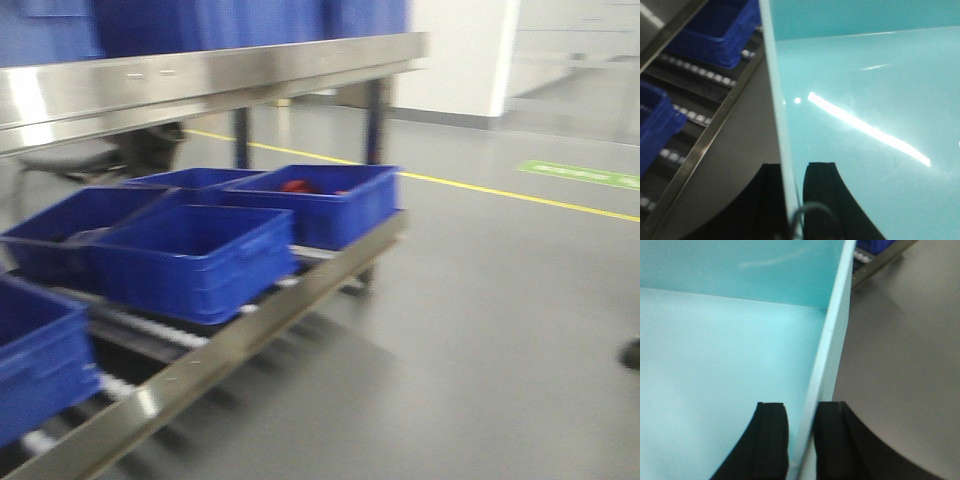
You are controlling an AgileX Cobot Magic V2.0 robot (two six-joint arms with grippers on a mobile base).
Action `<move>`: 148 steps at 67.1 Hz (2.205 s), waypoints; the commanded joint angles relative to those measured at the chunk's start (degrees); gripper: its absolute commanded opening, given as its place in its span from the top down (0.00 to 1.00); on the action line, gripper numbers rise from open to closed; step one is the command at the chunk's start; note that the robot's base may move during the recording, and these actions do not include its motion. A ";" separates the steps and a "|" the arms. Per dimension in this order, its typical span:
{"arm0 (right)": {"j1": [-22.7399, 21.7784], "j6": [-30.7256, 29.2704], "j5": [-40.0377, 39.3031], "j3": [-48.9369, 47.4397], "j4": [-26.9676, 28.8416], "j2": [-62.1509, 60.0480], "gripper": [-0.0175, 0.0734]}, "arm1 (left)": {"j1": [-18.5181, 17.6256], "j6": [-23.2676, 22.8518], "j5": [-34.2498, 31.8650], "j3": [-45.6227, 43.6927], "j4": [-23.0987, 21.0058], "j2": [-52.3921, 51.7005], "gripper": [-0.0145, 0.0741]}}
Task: Fetch blue bin and place on conveyor start
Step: 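Hold the bin in both grippers while the base backs away from the shelf, then carry the bin in both grippers while driving toward the red conveyor table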
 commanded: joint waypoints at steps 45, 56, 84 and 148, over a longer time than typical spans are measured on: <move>-0.04 -0.14 -2.58 -0.37 -0.56 -0.46 0.98 | -0.67 0.48 -7.12 -0.57 -1.19 -1.06 0.96; -0.04 -0.14 -2.58 -0.37 -0.56 -0.46 0.98 | -0.67 0.48 -12.03 -0.57 -1.19 -1.06 0.96; -0.04 -0.14 -2.58 -0.37 -0.56 -0.46 0.98 | -0.67 0.48 -24.60 -0.57 -1.19 -1.06 0.96; -0.04 -0.14 -2.58 -0.37 -0.56 -0.46 0.98 | -0.67 0.48 -29.33 -0.57 -1.19 -1.06 0.96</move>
